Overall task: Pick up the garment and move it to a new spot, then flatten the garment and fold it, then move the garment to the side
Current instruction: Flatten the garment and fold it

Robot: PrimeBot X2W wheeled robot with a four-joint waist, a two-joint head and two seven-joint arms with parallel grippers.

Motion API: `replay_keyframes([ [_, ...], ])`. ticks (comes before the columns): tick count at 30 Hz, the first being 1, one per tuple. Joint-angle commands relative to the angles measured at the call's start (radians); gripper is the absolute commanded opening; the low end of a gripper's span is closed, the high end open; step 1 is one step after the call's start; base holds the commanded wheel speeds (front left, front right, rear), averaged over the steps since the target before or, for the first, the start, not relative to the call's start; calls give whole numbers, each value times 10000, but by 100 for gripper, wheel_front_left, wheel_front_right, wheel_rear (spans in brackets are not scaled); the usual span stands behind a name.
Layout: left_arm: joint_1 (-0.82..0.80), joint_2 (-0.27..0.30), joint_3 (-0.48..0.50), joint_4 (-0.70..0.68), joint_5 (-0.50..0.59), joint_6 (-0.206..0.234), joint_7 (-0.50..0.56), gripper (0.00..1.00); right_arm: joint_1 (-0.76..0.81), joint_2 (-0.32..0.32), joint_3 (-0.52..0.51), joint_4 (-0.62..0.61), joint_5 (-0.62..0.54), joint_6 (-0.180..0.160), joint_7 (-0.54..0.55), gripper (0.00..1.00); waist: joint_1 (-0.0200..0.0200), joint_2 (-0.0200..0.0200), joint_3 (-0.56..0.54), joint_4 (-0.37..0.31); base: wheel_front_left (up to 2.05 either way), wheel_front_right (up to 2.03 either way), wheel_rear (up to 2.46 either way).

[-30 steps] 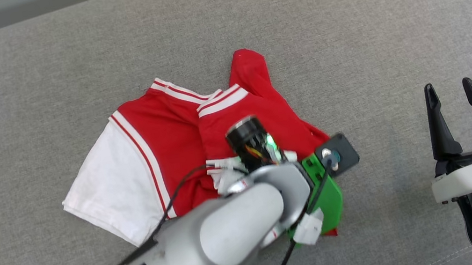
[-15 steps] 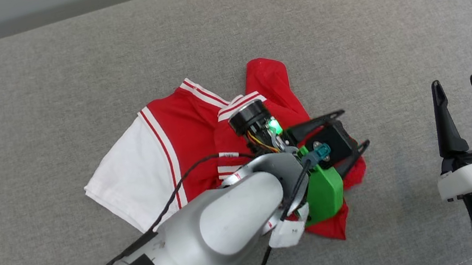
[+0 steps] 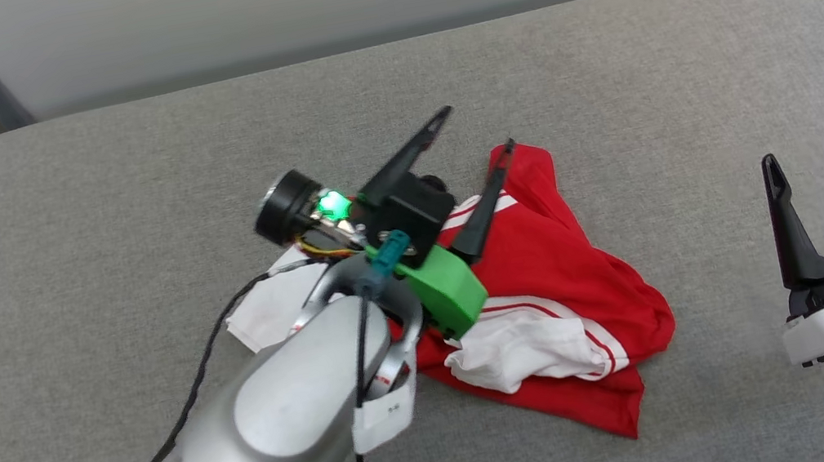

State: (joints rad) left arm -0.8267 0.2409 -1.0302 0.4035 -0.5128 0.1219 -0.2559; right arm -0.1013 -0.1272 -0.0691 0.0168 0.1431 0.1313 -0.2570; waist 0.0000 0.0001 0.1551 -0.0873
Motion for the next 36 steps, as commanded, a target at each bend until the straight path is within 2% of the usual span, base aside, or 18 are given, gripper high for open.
replay_keyframes([
  [1,415,313,448,-438,169,394,-50,100,-40,-136,108,-181,-96,-6,-47,100,0,-1,-331,351,0,0,0],
  [5,1626,1054,1779,-1566,489,1252,-55,100,-313,-651,519,-529,-27,-6,-47,100,0,-1,-451,519,0,0,0],
  [9,2927,1540,3102,-2425,838,1906,-56,100,-687,-1353,1151,-889,221,-6,-47,100,0,-1,-555,647,0,0,0],
  [12,3913,1741,3987,-2890,1051,2190,-57,100,-1017,-2005,1820,-1025,531,-6,-47,100,0,-1,-617,721,0,0,0],
  [15,4900,1793,4786,-3229,1251,2288,-57,100,-1446,-2931,2952,-997,1092,-6,368,100,0,-1,-673,811,0,0,0],
  [18,5662,1734,5397,-3422,1438,2231,-58,100,-1988,-3927,4321,-1197,1980,-6,1505,100,0,-1,-669,886,0,0,0],
  [21,6254,1595,5923,-3491,1662,2074,-58,100,-2712,-5074,5960,-1589,3203,-6,3177,100,0,-1,-607,971,0,0,0],
  [27,6737,1154,6699,-3559,2153,1640,-58,100,-4121,-6466,8499,-2140,5284,-6,6408,100,0,-1,-319,1145,0,0,0],
  [31,6716,809,7059,-3567,2505,1321,-58,100,-4927,-6810,9957,-2214,6155,-6,8014,100,0,-1,-6,1289,0,0,0],
  [36,6526,373,7475,-3537,2868,965,-58,100,-5757,-6671,11202,-1584,6420,-6,8367,100,0,-1,447,1491,0,0,0],
])
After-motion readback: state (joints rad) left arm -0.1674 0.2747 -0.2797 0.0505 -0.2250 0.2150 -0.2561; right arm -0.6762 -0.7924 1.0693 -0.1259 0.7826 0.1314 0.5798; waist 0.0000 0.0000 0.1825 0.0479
